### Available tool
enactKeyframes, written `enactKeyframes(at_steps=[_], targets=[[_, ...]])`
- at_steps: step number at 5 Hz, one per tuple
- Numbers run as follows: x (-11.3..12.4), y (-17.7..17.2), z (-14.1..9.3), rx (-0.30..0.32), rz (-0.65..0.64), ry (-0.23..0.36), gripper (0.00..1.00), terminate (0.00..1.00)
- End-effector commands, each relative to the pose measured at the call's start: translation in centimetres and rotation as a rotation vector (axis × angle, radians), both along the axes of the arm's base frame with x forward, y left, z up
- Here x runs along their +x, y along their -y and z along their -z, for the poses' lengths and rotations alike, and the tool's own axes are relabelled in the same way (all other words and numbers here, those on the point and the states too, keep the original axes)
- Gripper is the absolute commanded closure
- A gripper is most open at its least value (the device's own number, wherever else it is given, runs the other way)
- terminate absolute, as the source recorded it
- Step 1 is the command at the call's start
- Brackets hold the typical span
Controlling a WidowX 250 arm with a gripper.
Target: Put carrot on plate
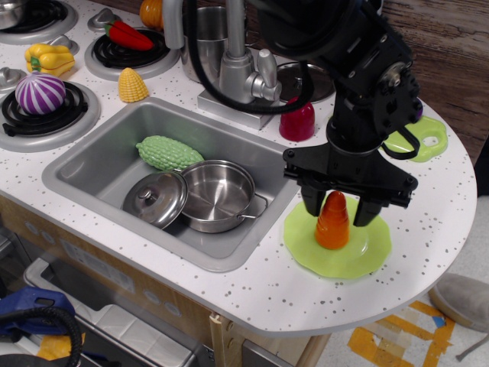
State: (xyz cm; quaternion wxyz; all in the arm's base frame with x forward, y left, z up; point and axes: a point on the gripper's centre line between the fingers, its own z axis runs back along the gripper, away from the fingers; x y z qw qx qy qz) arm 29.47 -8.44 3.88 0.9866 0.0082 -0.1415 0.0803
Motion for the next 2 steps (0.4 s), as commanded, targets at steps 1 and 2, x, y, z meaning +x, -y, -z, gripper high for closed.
enactKeyframes(at_steps=[1, 2], targets=[[0.47, 0.04, -1.78, -0.021, 0.010, 0.065, 0.00, 0.00], [0.47, 0.04, -1.78, -0.021, 0.010, 0.065, 0.00, 1.00]])
